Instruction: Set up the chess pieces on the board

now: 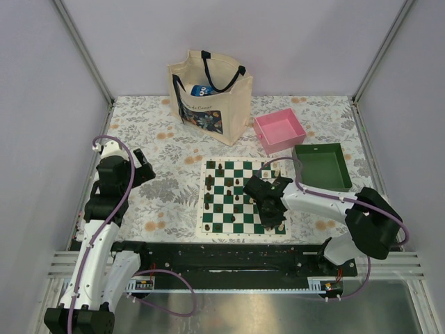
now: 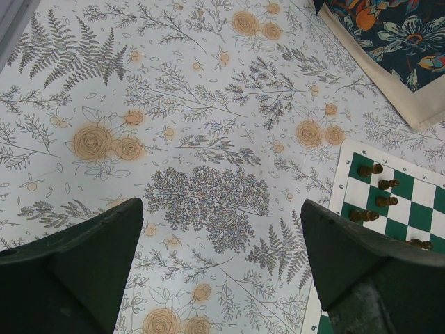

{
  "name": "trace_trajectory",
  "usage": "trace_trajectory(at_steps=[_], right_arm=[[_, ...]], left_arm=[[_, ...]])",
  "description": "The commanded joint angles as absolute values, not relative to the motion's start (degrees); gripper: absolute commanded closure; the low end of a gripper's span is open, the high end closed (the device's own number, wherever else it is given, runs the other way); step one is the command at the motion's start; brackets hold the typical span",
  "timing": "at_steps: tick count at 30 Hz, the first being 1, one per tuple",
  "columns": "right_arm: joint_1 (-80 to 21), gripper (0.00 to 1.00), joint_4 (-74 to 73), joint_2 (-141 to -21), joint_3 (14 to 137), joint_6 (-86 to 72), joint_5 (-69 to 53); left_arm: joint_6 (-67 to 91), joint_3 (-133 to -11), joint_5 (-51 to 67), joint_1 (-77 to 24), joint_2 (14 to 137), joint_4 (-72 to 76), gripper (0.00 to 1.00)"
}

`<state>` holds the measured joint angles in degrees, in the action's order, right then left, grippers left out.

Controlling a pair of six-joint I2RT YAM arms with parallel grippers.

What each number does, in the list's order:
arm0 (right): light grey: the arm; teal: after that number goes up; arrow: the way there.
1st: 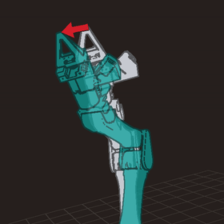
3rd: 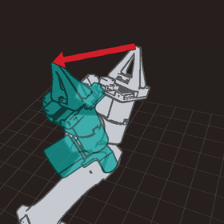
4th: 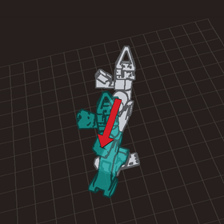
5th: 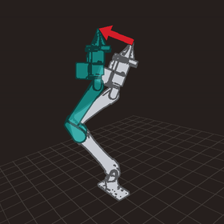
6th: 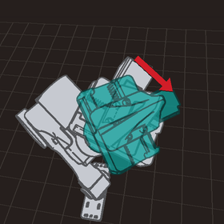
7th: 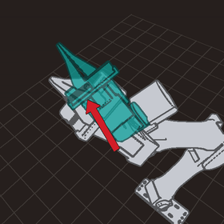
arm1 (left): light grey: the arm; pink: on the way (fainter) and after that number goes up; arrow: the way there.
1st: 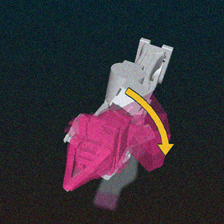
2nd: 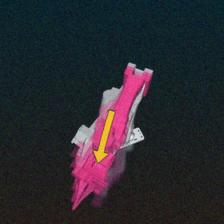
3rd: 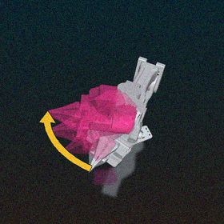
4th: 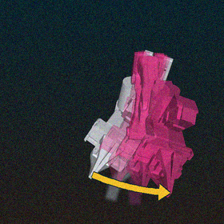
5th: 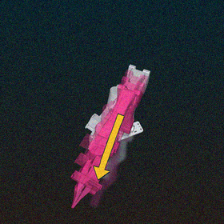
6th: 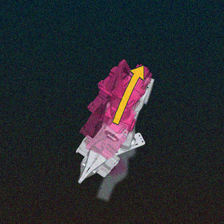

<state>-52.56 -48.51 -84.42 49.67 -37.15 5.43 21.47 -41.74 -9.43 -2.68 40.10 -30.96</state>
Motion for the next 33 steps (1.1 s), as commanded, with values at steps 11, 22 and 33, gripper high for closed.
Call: trace_trajectory(at_steps=[11,22,33], right_arm=[[-51.4,0.66,-46.6,-85.3,48.8,-36.8,7.4],[-51.4,0.59,-49.5,-78.2,54.2,-36.5,9.7],[-46.8,0.56,-47.6,-83.0,57.0,-34.5,17.5]], left_arm=[[21.8,-42.6,-9.1,-2.4,39.7,-28.7,0.01],[21.7,-42.5,-9.6,-2.4,39.6,-28.7,0.01],[21.6,-42.5,-9.3,-2.4,39.5,-28.7,0.01]])
